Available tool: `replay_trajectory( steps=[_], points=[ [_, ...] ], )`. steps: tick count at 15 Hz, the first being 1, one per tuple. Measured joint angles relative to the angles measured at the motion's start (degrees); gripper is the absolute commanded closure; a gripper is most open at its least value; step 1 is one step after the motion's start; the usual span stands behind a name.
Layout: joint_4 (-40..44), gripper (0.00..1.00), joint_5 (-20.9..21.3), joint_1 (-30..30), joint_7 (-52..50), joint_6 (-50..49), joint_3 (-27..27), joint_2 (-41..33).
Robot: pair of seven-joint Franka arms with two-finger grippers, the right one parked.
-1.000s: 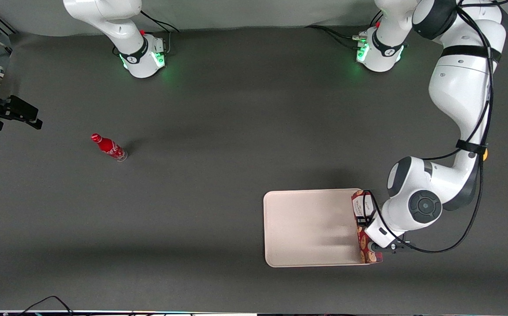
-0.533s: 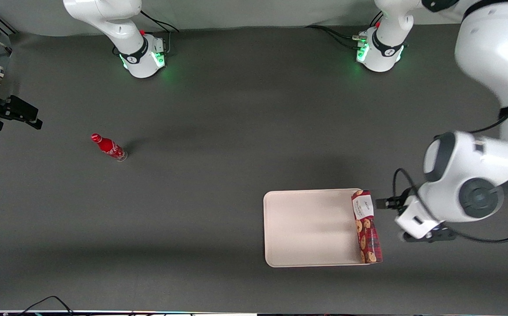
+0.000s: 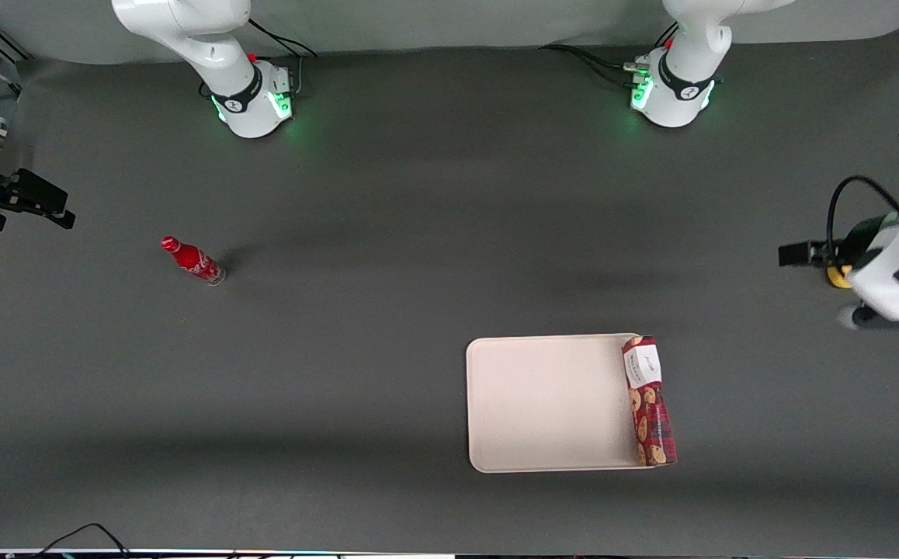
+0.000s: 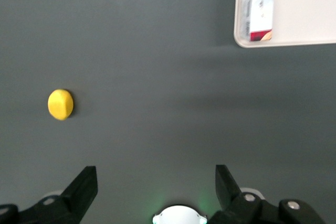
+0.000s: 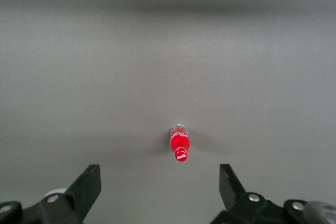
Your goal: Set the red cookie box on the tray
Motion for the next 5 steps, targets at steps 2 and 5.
replay_trajectory(
  steps=[2, 5],
  points=[
    [-13.2, 0.0, -1.5, 0.0, 2.2, 7.5, 2.6, -9.4],
    [-25.6, 0.0, -2.2, 0.0, 3.9, 13.3, 3.7, -18.2]
  ],
)
